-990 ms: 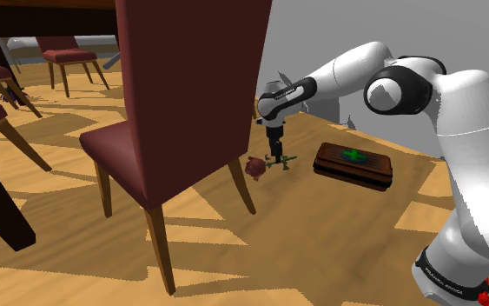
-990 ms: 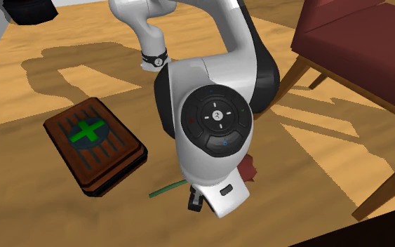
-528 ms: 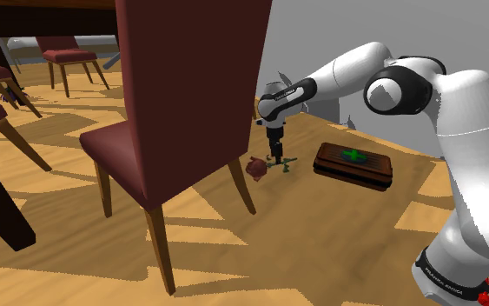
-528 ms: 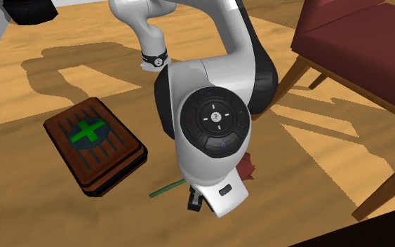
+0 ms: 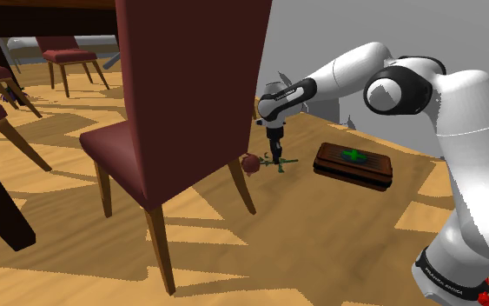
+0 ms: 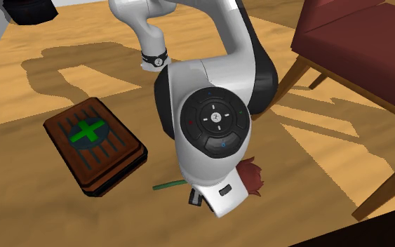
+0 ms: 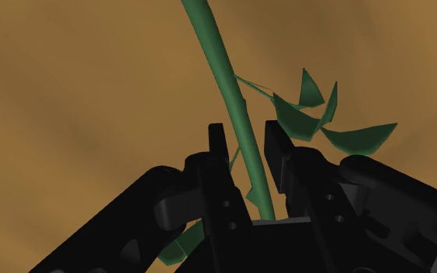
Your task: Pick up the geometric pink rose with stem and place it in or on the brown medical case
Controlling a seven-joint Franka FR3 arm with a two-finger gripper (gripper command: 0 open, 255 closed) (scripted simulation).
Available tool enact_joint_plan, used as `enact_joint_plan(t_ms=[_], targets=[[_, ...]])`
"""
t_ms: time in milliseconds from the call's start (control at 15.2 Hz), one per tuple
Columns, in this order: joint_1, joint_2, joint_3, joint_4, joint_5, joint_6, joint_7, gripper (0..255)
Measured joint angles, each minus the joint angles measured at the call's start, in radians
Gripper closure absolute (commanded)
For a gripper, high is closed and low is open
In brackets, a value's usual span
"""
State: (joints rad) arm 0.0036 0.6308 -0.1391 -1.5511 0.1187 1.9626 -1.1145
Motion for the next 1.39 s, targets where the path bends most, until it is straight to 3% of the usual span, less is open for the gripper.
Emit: enact_joint_plan(t_ms=[1386], targets=[[0.003, -0.100, -0.009, 0.090, -0.017, -0.189, 0.014, 255]])
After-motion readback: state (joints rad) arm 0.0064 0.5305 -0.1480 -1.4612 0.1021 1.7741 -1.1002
